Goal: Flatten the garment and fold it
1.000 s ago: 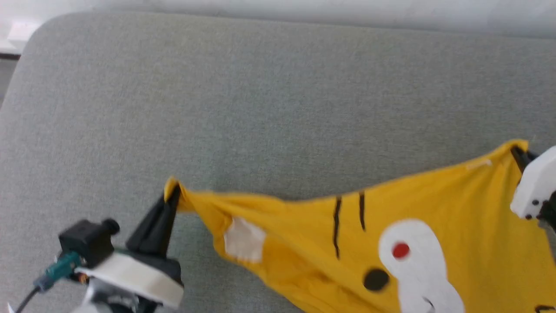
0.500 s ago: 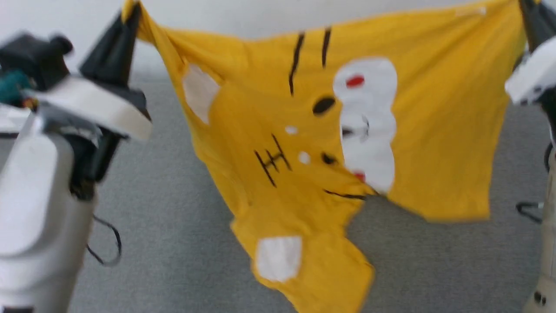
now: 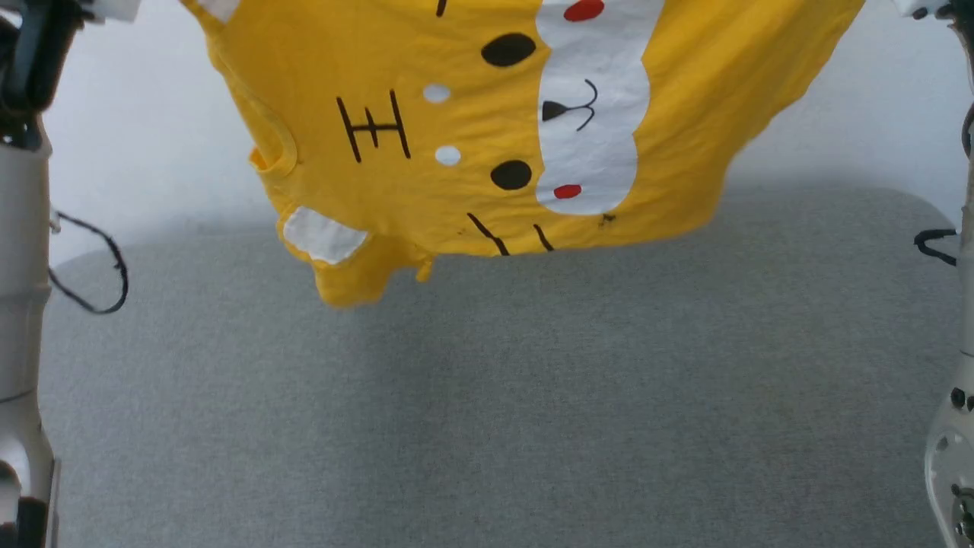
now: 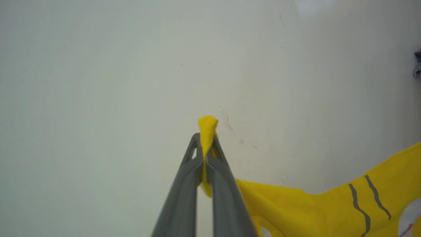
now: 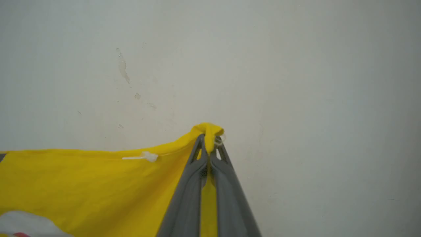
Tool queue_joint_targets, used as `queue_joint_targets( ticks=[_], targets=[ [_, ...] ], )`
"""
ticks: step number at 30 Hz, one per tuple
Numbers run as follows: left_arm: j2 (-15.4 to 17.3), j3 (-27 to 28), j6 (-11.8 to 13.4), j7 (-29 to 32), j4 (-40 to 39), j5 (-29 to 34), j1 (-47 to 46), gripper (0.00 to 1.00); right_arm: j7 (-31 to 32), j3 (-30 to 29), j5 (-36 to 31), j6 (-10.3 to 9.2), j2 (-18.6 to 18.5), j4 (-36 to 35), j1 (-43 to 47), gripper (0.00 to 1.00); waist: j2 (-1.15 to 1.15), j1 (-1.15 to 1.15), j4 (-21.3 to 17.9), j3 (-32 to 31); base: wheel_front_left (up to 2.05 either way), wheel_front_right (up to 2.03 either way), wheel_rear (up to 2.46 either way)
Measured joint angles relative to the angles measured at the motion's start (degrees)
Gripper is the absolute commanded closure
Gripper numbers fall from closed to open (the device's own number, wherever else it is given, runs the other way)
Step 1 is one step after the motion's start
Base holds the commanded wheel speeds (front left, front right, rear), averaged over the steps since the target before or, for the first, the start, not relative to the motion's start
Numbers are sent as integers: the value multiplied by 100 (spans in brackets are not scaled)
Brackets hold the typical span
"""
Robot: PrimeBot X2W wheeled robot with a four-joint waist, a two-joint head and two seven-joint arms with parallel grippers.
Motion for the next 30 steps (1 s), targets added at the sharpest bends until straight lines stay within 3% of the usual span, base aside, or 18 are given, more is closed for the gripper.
queue_joint_targets(
  ticks=[8,15,22,30],
  targets=[
    [-124,-176,-52,519,77,-333,-366,100,354,177,221,0,-75,98,-160,100,0,0,-163,-108,0,0,0],
    [146,-364,-91,745,-34,-67,-749,100,633,5,232,0,55,62,-512,100,0,2,-237,376,0,0,0],
    [393,-465,-100,246,-27,505,-2187,100,467,-275,-109,0,322,91,-1424,100,0,2,-334,1304,0,0,0],
    [357,-552,-142,-259,363,676,-3581,100,-14,-519,-495,0,494,349,-2408,100,0,4,-466,2506,0,0,0]
  ],
)
